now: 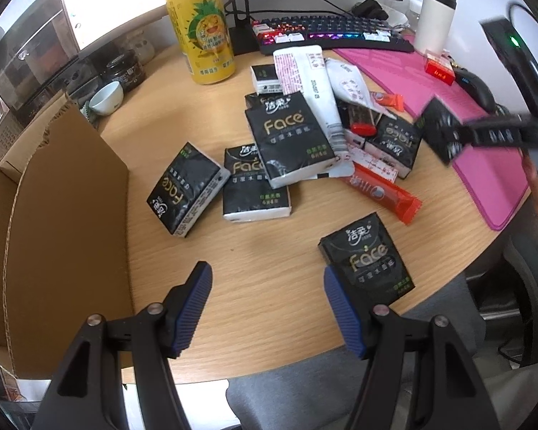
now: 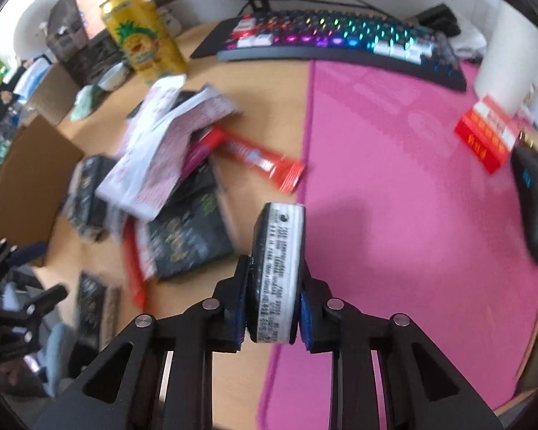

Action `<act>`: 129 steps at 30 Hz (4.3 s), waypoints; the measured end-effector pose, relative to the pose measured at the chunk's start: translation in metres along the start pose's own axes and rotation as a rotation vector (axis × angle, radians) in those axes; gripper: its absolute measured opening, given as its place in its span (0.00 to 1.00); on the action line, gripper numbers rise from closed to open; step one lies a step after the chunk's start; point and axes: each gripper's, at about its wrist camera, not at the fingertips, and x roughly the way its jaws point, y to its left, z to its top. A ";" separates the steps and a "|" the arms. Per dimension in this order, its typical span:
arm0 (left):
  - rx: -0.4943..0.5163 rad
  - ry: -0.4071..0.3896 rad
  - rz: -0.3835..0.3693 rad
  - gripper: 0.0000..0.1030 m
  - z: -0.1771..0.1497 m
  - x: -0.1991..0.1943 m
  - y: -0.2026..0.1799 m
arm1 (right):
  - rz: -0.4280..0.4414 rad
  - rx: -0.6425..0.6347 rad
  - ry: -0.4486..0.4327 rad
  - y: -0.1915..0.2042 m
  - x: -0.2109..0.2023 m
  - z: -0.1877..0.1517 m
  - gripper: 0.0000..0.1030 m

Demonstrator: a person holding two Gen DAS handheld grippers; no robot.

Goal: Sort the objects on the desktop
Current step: 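Grasp a black tissue pack with the left tool while the right tool holds its pack, then carry both packs over the box and open both tools to drop them, then move both open tools back to the pile of tissue packs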

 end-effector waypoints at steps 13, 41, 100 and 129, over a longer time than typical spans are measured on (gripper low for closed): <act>0.031 0.027 -0.099 0.68 0.014 0.010 -0.034 | 0.058 -0.061 -0.009 0.056 -0.018 -0.042 0.21; 0.035 0.059 -0.086 0.39 0.025 0.024 -0.037 | 0.053 -0.105 0.040 0.067 -0.012 -0.039 0.35; -0.346 -0.168 0.164 0.56 -0.030 -0.088 0.217 | 0.267 -0.571 -0.030 0.356 -0.013 0.090 0.28; -0.054 -0.008 -0.127 0.65 0.077 0.019 0.011 | 0.023 -0.060 0.025 0.036 0.008 0.030 0.39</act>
